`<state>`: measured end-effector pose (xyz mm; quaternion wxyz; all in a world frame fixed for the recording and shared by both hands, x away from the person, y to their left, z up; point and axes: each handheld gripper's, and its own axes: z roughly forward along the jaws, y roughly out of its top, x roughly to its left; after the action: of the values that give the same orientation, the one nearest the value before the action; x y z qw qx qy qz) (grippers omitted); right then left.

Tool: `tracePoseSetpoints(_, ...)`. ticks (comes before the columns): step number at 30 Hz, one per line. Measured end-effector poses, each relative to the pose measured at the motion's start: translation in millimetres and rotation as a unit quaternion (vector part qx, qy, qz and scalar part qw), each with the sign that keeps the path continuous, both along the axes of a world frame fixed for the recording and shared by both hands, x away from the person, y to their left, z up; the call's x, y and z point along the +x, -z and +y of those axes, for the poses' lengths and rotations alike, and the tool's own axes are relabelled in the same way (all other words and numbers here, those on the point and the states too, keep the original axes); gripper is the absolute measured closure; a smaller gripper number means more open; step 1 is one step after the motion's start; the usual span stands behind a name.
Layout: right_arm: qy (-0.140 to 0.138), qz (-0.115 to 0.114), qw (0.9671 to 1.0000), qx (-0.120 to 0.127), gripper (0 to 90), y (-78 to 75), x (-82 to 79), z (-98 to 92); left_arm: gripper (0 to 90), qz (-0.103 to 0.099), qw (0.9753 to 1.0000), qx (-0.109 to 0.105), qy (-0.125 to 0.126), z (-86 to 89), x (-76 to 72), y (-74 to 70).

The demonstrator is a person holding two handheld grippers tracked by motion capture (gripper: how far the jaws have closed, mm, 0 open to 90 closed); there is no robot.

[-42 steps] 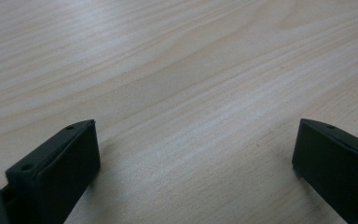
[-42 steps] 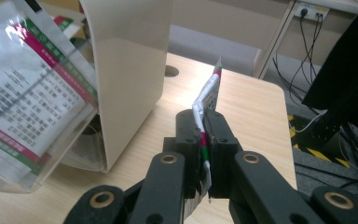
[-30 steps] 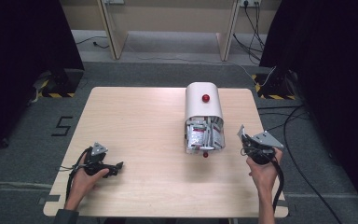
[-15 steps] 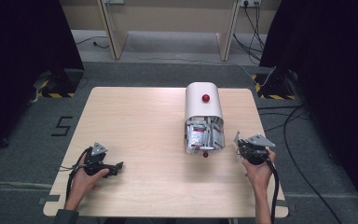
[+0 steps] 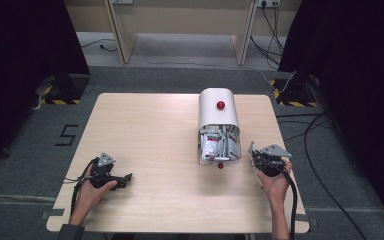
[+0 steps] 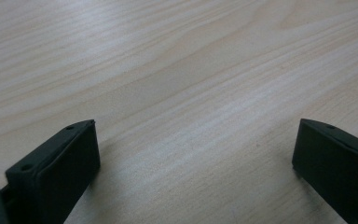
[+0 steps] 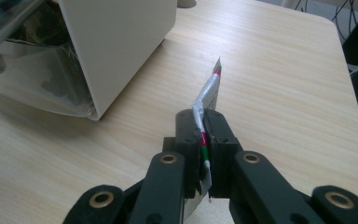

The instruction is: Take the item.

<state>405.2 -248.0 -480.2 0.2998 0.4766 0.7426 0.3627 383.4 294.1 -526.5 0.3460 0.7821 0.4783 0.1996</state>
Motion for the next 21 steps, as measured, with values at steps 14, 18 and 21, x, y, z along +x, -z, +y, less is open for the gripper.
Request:
tracePoseSetpoints(14, 0.012, 0.026, 0.9996, 0.003, 74.4, 11.6, 4.7, -7.6, 0.0, 0.000, 1.0000, 0.000, 0.000, 0.0, 0.0, 0.0)
tracePoseSetpoints(18, 0.021, 0.032, 0.9993, -0.002, 70.7, 15.0, 6.2, -12.7, 0.0, 0.000, 1.0000, 0.000, 0.000, 0.0, 0.0, 0.0)
tracePoseSetpoints(21, 0.020, 0.028, 0.9993, -0.011, 70.8, 14.7, 7.2, -13.8, 0.0, 0.000, 1.0000, 0.000, 0.000, 0.0, 0.0, 0.0)
